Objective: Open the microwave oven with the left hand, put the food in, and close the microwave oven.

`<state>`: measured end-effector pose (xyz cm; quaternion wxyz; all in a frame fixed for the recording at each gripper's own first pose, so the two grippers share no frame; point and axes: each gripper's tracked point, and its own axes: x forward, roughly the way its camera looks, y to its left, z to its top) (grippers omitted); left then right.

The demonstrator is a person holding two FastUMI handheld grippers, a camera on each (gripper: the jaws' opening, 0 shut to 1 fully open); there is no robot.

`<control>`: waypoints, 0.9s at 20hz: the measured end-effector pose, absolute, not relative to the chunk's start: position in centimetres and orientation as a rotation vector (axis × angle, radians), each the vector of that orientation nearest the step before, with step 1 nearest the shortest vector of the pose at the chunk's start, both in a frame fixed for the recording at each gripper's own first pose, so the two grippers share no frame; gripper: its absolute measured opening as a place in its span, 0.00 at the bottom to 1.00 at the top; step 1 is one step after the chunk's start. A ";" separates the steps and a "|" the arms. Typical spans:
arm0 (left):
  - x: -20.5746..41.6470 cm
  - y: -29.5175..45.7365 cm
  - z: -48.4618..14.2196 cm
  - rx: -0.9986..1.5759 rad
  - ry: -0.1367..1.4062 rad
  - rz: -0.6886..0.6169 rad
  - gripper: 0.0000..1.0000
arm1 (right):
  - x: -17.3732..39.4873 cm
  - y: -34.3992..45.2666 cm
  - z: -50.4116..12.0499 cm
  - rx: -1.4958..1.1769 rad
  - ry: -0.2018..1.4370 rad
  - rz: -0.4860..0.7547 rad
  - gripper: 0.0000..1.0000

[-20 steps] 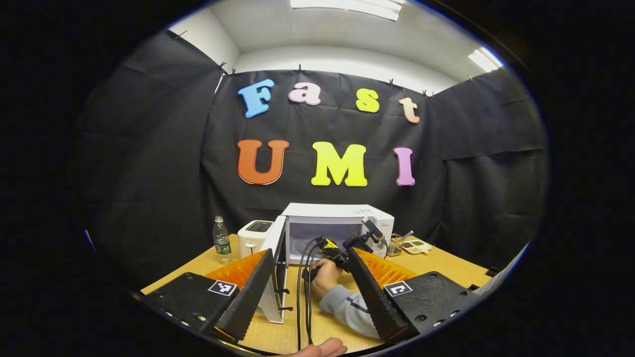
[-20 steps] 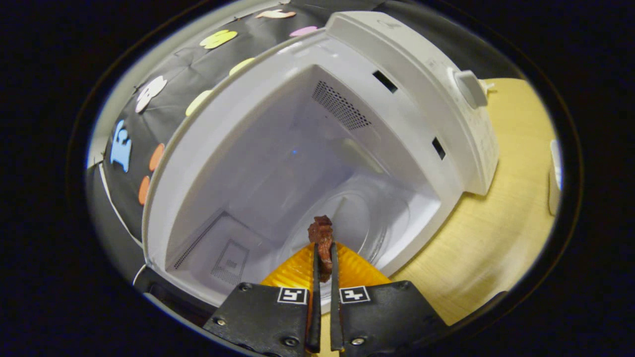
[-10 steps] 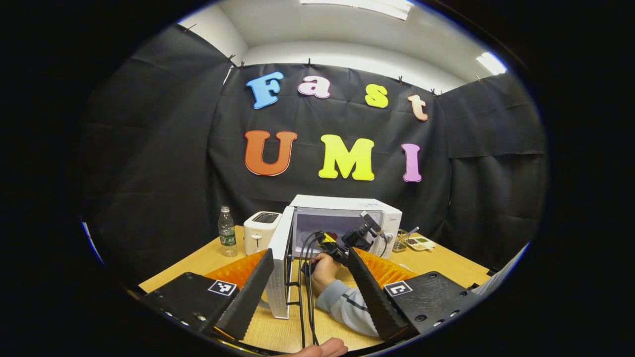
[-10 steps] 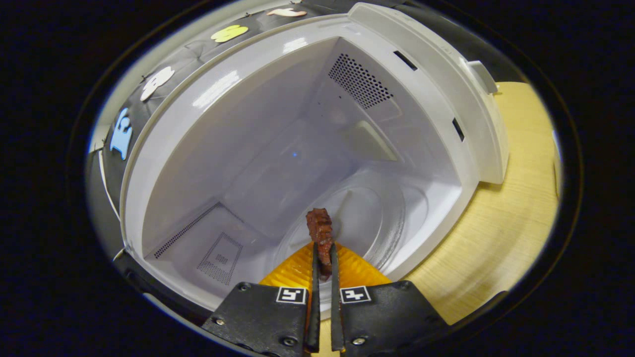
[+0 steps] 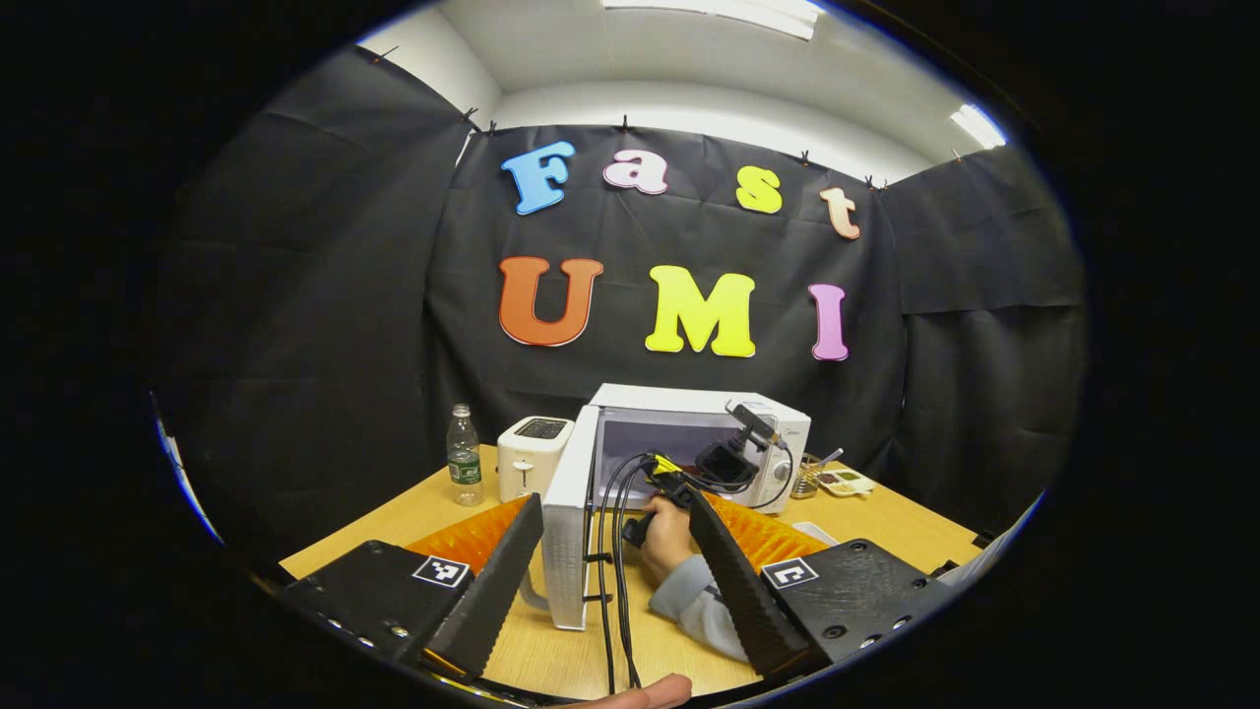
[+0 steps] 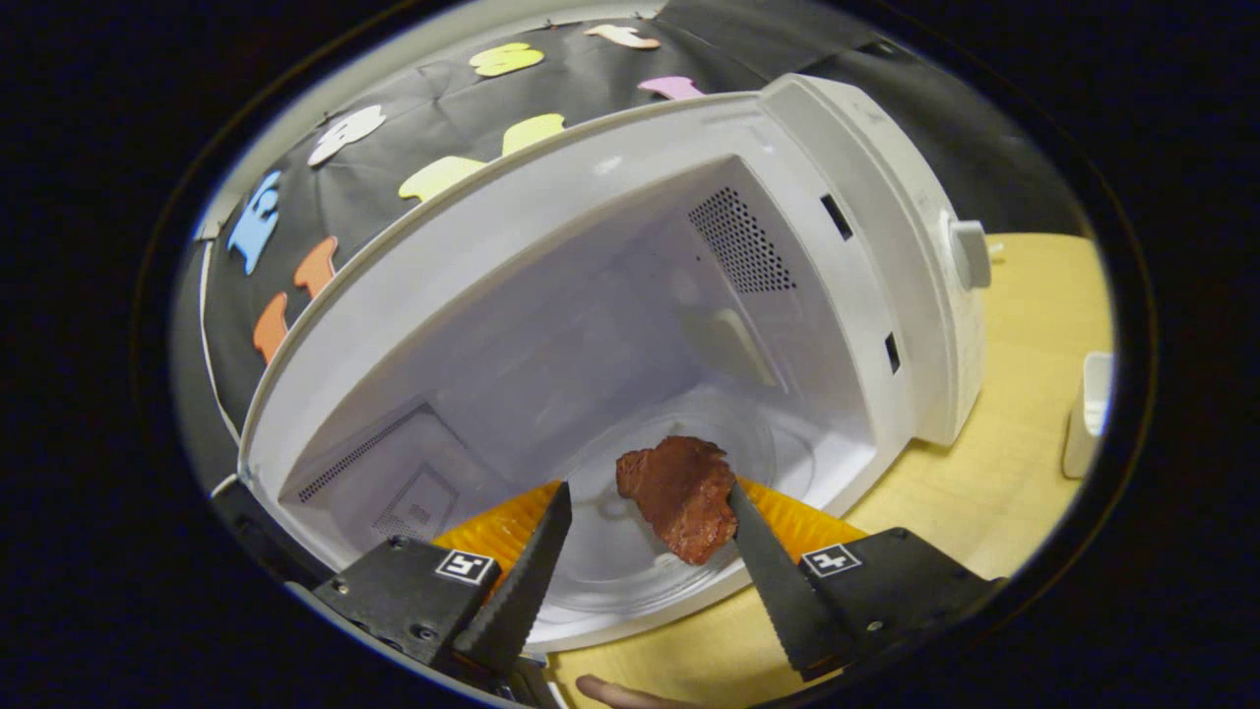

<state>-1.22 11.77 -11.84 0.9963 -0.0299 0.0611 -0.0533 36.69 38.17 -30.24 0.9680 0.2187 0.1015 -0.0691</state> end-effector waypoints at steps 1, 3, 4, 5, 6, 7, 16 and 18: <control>-1.4 11.9 -12.1 -0.067 0.129 -0.104 0.92 | 36.8 38.4 -30.2 0.392 0.211 -0.120 0.87; -1.8 12.3 -12.5 -0.080 0.141 -0.097 0.92 | 37.3 39.1 -30.7 0.291 0.250 -0.066 0.87; -1.9 12.4 -12.5 -0.082 0.143 -0.092 0.92 | 37.5 39.2 -31.1 0.239 0.275 -0.044 0.87; -1.9 12.7 -12.6 -0.080 0.141 -0.085 0.92 | 37.7 39.1 -31.4 0.194 0.292 -0.038 0.99; -2.0 13.1 -12.6 -0.076 0.139 -0.074 0.92 | 37.8 39.0 -31.8 0.153 0.312 -0.027 0.99; -2.0 13.4 -12.7 -0.073 0.138 -0.066 0.92 | 37.7 38.9 -32.0 0.113 0.331 -0.015 0.99; -2.8 17.2 -16.4 -0.095 0.211 0.009 0.92 | 36.4 38.2 -31.6 -0.198 0.401 0.120 0.89; -2.9 18.1 -17.1 -0.113 0.217 0.025 0.92 | 35.4 37.9 -30.9 -0.258 0.396 0.149 0.93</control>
